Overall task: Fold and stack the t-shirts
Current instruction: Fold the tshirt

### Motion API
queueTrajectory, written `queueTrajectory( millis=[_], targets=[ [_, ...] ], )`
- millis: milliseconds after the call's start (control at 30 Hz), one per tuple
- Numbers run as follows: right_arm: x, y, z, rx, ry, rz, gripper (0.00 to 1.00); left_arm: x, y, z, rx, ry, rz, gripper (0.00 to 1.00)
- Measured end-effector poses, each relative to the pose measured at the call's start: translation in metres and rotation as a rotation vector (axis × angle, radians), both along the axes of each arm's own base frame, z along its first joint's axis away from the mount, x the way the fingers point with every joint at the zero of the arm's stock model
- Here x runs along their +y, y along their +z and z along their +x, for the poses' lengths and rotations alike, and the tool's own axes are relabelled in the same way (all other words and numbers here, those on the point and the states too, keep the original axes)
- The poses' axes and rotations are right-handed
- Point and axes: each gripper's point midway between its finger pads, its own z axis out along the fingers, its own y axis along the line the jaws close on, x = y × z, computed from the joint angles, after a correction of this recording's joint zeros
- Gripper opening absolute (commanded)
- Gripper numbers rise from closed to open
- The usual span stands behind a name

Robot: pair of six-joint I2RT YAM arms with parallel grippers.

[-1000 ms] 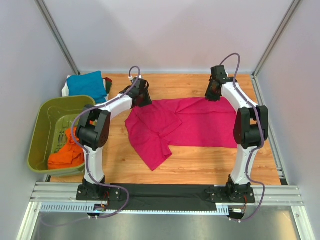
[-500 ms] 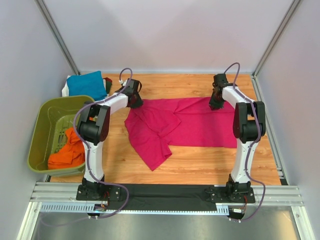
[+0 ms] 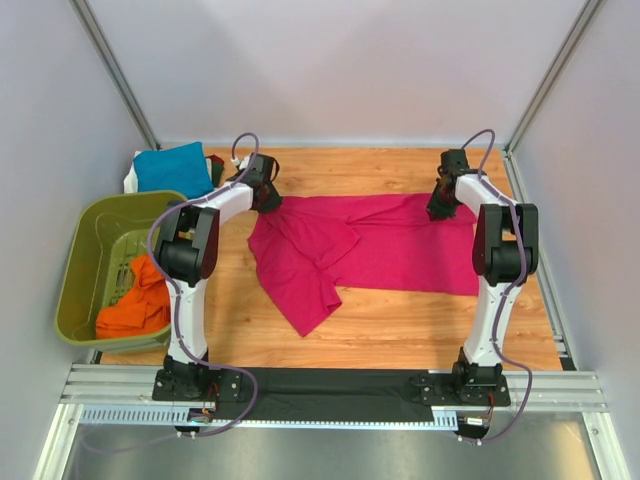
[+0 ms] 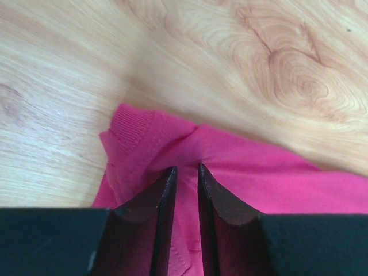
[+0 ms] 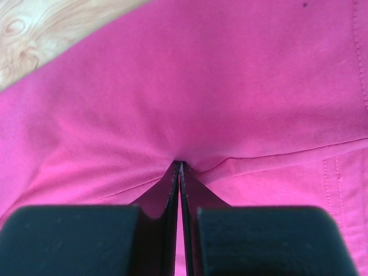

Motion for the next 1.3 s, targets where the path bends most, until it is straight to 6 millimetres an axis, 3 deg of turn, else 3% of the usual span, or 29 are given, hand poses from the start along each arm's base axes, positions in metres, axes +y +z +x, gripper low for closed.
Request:
queueTrajectory(
  millis=[200,400,433,600,700,867,933,1033,1167,1300],
  targets=[
    [-0.001,0.0,0.0,-0.007,0.002,0.029,0.07,0.005,0.001,0.005,-0.003,-0.001,0.007,0.29],
    [0.003,0.006,-0.003,-0.005,0.026,0.062,0.21,0.005,0.002,0.006,-0.005,-0.054,0.027,0.29],
    [0.003,0.008,-0.004,-0.006,0.029,0.062,0.27,0.006,0.001,0.006,-0.005,-0.067,0.032,0.29],
    [-0.003,0.046,0.01,-0.085,0.029,0.044,0.31,0.005,0.006,0.0,-0.014,-0.145,0.039,0.35],
    [-0.01,0.077,0.032,-0.172,0.021,0.025,0.25,0.005,0.022,-0.01,-0.034,-0.195,0.04,0.39],
    [-0.026,0.099,0.051,-0.239,-0.006,-0.021,0.15,-0.009,0.082,-0.013,-0.163,-0.274,0.054,0.42],
    [-0.031,0.093,0.055,-0.231,-0.019,-0.036,0.13,-0.021,0.108,-0.017,-0.23,-0.306,0.061,0.42],
    [-0.037,0.069,0.053,-0.182,-0.034,-0.051,0.11,-0.037,0.124,-0.026,-0.274,-0.342,0.058,0.42],
    [-0.043,0.038,0.047,-0.109,-0.046,-0.065,0.07,-0.043,0.105,-0.033,-0.235,-0.353,0.076,0.41],
    [-0.052,0.021,0.041,-0.059,-0.067,-0.088,0.06,-0.031,0.067,-0.029,-0.152,-0.327,0.104,0.38]
  ],
)
